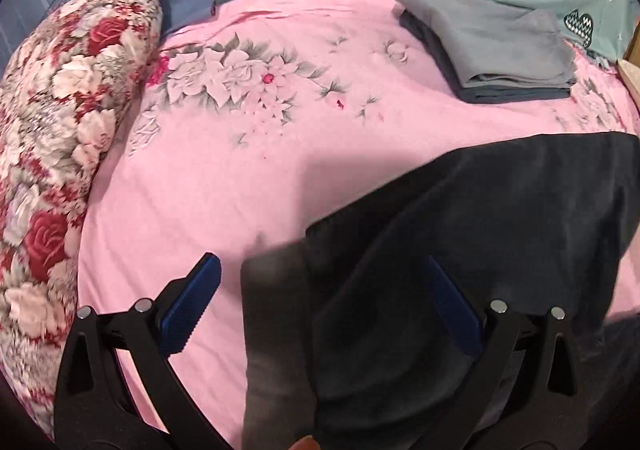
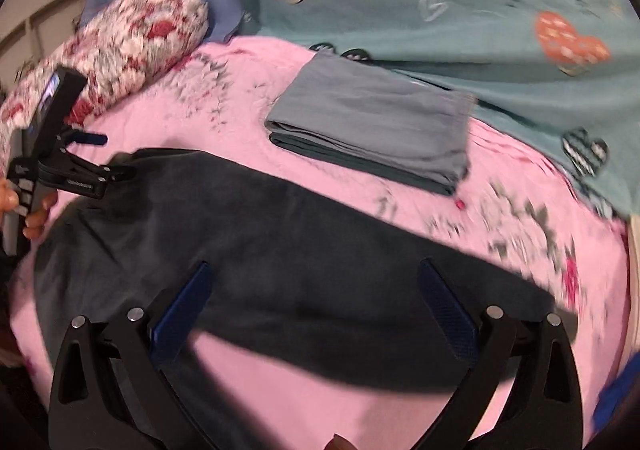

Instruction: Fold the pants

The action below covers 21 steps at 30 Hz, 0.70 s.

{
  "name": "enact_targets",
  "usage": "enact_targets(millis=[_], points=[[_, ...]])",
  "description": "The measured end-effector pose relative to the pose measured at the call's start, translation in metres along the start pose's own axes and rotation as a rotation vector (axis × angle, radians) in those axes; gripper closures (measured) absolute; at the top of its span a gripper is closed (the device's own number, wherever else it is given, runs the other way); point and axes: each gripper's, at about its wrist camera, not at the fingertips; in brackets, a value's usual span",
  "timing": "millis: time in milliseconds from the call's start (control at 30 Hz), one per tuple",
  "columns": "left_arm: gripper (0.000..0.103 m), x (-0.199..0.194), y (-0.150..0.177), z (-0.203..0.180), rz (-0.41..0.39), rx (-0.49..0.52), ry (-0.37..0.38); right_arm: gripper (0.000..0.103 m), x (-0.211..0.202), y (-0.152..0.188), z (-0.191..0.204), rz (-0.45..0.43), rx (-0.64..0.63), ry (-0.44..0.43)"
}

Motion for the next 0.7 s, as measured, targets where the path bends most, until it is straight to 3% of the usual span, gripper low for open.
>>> enact_targets(millis=[67,200,333,400,433,467,533,633,700], points=[[0.004,0.012,-0.007,0.001,0.016,0.018,-0.02,0.006,0.025,-0.021,-0.004,0.038,-0.049,0.008],[0.015,0.025,-0.006,0.008,0.037,0.023,0.06,0.013,0.073,-0.053,-0.009,0.111,-0.125,-0.012],[0.017,0.031,0.002,0.008,0.025,0.043,0.07,0.019,0.111,-0.066,-0.001,0.188,-0.227,-0.071],[0.027,0.029,0.004,0.005,0.015,0.055,0.071,0.027,0.128,-0.068,0.004,0.232,-0.272,-0.087],[0.029,0.028,0.004,0.002,0.01,0.068,0.067,0.037,0.131,-0.068,0.005,0.235,-0.281,-0.111],[0.034,0.026,0.005,-0.001,0.006,0.076,0.061,0.058,0.132,-0.07,0.006,0.233,-0.292,-0.148],[0.041,0.022,0.007,-0.006,-0.009,0.09,0.042,0.082,0.13,-0.074,0.007,0.25,-0.3,-0.235],[0.052,0.016,0.006,-0.008,-0.019,0.093,0.039,0.095,0.121,-0.069,0.014,0.224,-0.342,-0.196],[0.06,0.012,0.005,-0.007,-0.019,0.083,0.048,0.095,0.11,-0.066,0.014,0.198,-0.33,-0.199]])
Point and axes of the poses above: each gripper's, at about its wrist camera, not at the fingertips, and x roughly the way its jaws point, z to its left, y to its underside, and after that the axes turned 10 degrees about z, right-handed
